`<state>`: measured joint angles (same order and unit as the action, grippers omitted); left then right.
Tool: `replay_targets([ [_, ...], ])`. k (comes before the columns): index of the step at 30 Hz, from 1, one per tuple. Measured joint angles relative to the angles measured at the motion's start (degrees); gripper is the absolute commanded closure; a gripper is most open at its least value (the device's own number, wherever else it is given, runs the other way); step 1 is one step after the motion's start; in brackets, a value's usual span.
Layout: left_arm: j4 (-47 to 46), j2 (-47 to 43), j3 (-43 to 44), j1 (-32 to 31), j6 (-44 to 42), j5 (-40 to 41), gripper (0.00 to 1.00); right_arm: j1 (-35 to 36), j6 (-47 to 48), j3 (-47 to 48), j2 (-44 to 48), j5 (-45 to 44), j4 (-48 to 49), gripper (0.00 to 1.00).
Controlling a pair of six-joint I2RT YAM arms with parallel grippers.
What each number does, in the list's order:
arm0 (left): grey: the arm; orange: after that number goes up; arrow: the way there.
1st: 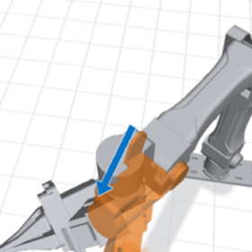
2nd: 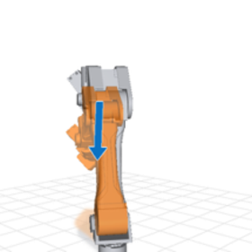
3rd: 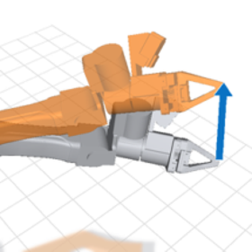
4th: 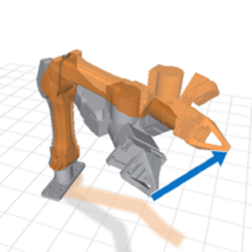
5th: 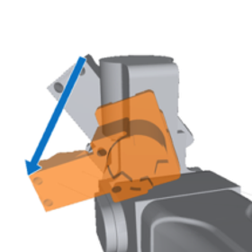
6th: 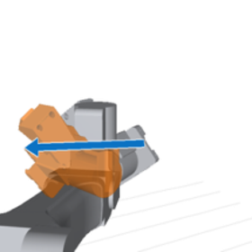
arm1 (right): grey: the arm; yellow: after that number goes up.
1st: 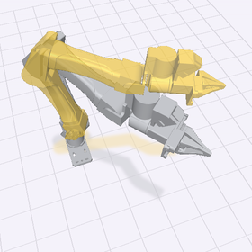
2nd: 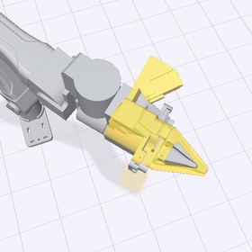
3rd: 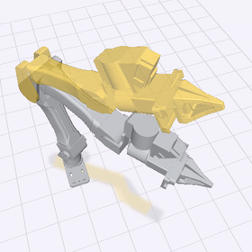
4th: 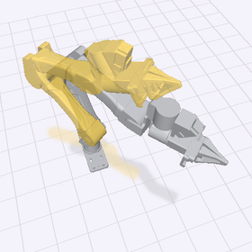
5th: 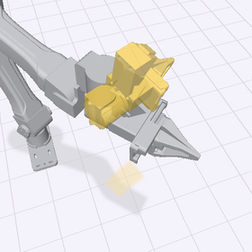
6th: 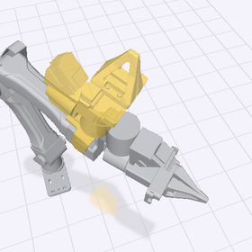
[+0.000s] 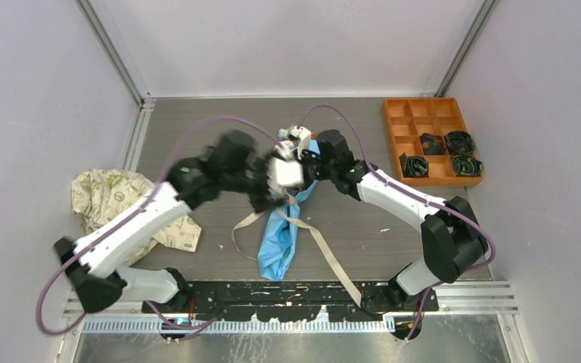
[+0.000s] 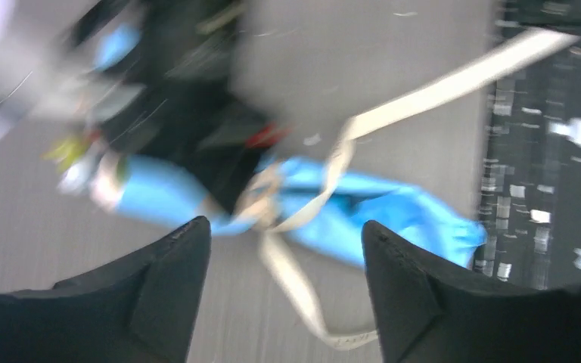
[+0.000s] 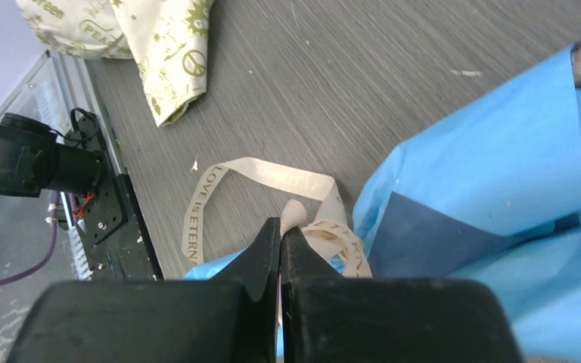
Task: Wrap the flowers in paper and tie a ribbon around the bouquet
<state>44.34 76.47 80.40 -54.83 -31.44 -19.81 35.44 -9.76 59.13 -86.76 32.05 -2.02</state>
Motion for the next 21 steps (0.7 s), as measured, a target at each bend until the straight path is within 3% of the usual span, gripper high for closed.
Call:
replay_targets([
  [3, -1.8, -8.4, -4.7, 16.9, 3.7, -3.3, 0.6, 0.0, 1.5, 0.0, 0.0, 2.2, 1.9, 0.99],
  [5, -2.6, -13.0, -9.6, 25.1, 4.0, -6.9, 0.6, 0.0, 3.2, 0.0, 0.0, 4.5, 3.3, 0.99],
  [9, -3.3, -15.6, -19.6, 33.2, 3.7, -18.7, 0.51, 0.2, 7.9, 0.0, 0.0, 9.3, 5.5, 0.99],
  [13, -6.0, -8.9, -24.0, 37.6, 1.8, -30.3, 0.33, 0.5, 14.7, 0.0, -0.1, 14.3, 5.9, 0.99],
  [16, -11.5, -3.5, -25.2, 38.1, 0.1, -37.8, 0.31, 1.1, 21.5, 0.5, -0.1, 16.4, 3.8, 0.99],
  [19, -17.4, -1.3, -25.5, 37.9, -0.6, -42.3, 0.4, 1.5, 27.8, 0.7, -0.1, 16.8, 1.4, 0.99],
  [21, -21.3, -0.3, -25.5, 37.6, -0.8, -44.0, 0.55, 1.7, 31.6, 0.7, -0.1, 16.9, -0.4, 0.99],
])
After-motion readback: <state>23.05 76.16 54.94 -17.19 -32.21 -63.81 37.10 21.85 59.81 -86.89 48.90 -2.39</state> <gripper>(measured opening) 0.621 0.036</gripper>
